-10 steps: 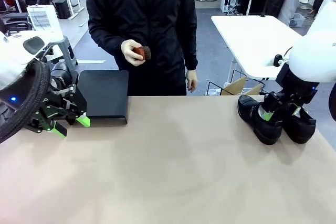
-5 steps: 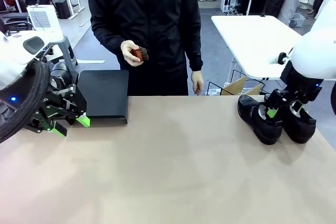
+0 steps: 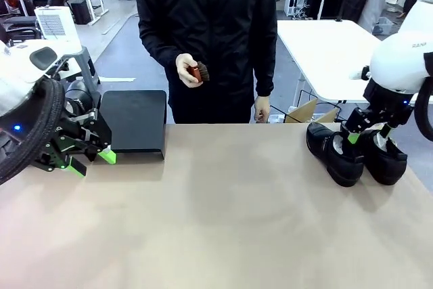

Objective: Organize the shoes by placing them on the stand.
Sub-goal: Pick up one Shoe and place it in the middle of the table.

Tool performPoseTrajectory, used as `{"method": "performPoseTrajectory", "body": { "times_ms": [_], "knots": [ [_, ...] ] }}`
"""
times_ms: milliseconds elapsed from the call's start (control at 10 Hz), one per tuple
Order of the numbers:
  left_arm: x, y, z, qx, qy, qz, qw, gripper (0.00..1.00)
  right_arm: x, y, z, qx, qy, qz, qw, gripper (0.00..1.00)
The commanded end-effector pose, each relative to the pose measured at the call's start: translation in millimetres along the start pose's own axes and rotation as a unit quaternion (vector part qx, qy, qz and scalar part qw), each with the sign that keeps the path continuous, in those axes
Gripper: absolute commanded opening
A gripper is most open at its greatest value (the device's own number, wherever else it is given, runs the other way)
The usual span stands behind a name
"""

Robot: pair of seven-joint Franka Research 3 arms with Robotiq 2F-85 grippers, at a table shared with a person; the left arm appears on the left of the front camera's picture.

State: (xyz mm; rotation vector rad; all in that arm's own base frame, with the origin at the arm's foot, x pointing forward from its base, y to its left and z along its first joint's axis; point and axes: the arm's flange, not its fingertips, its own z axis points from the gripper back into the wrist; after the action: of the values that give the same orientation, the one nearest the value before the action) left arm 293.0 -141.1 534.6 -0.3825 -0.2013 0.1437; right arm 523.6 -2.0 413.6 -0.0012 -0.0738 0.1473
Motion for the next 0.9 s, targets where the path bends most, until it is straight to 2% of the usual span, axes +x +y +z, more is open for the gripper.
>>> {"method": "performPoseTrajectory", "body": {
  "times_ms": [0, 200, 800],
  "knots": [
    [-0.6, -0.6, 0.8, -0.007, 0.004, 0.000, 1.000, 0.61, 9.7, 2.0, -2.1, -0.015, -0.009, 0.002, 1.000, 0.90],
    [-0.6, -0.6, 0.8, -0.007, 0.004, 0.000, 1.000, 0.61, 13.1, 7.5, -2.8, -0.030, -0.004, -0.002, 1.000, 0.50],
    [-0.6, -0.6, 0.8, -0.007, 0.004, 0.000, 1.000, 0.61, 21.1, 9.9, -41.3, -0.032, -0.001, -0.014, 0.999, 0.50]
  ]
}}
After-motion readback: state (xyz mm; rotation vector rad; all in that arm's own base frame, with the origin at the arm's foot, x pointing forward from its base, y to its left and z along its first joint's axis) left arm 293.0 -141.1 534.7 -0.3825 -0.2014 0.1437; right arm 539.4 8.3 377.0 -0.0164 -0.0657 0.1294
